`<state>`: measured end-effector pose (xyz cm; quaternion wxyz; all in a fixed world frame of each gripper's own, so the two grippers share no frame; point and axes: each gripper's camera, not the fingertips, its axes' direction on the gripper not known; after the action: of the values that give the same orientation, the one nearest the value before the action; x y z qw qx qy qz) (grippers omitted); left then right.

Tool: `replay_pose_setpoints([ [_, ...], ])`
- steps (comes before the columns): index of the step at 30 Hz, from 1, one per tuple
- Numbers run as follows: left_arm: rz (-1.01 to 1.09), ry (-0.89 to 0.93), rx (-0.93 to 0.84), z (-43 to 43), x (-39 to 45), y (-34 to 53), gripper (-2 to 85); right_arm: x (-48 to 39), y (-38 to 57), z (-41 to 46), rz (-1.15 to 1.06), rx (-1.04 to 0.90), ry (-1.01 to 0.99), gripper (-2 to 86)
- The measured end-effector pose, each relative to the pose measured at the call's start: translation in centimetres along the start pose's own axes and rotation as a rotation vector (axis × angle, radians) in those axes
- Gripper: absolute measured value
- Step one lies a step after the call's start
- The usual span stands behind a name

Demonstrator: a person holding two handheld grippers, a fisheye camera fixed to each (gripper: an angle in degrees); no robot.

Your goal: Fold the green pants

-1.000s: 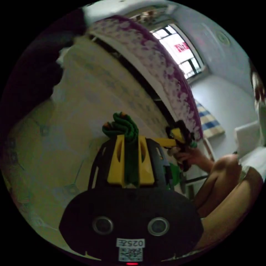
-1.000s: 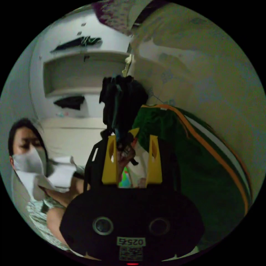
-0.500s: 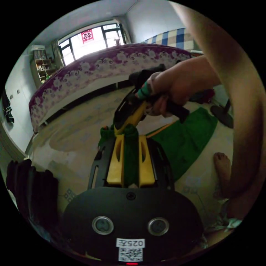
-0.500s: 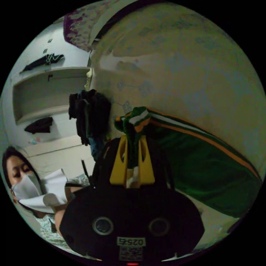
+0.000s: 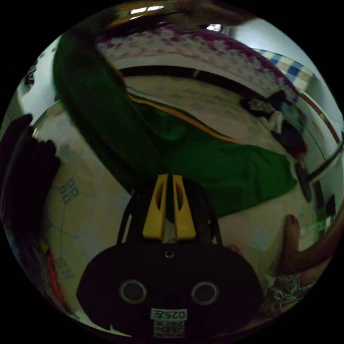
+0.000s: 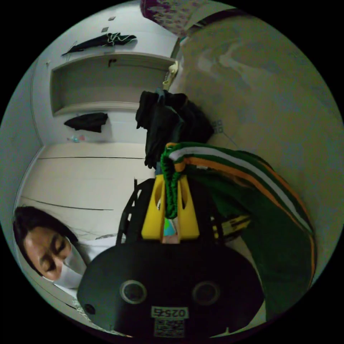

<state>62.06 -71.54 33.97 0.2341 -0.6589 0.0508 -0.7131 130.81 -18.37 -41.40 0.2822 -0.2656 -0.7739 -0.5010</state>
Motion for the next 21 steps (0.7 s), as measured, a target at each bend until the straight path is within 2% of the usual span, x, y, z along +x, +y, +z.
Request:
replay_pose_setpoints([
  [3,-0.096,-0.068,-0.051,2.8,-5.2,1.5,-1.4,-2.9,4.9,-6.3,-0.014,0.098,0.049,5.5],
  [6,-0.084,-0.039,-0.023,4.7,-8.0,2.9,-1.1,-3.8,12.2,-13.5,0.022,0.159,0.139,5.5],
  [8,-0.066,-0.008,-0.018,5.9,-8.1,3.2,-1.0,-3.5,17.8,-17.9,0.099,0.238,0.148,5.5],
  [12,0.063,0.142,-0.043,8.7,-4.2,3.4,-0.9,-1.7,32.3,-27.0,0.315,0.497,-0.011,5.4],
  [14,0.112,0.159,-0.075,10.6,-2.4,3.8,-0.9,-0.9,38.1,-29.8,0.404,0.568,-0.020,5.4],
  [18,0.184,0.100,-0.213,16.9,-1.0,5.0,-0.9,1.3,47.1,-32.4,0.578,0.524,0.037,5.6],
  [21,0.195,0.105,-0.230,18.7,-2.5,5.4,-0.9,1.3,50.6,-33.0,0.595,0.568,-0.089,5.8],
])
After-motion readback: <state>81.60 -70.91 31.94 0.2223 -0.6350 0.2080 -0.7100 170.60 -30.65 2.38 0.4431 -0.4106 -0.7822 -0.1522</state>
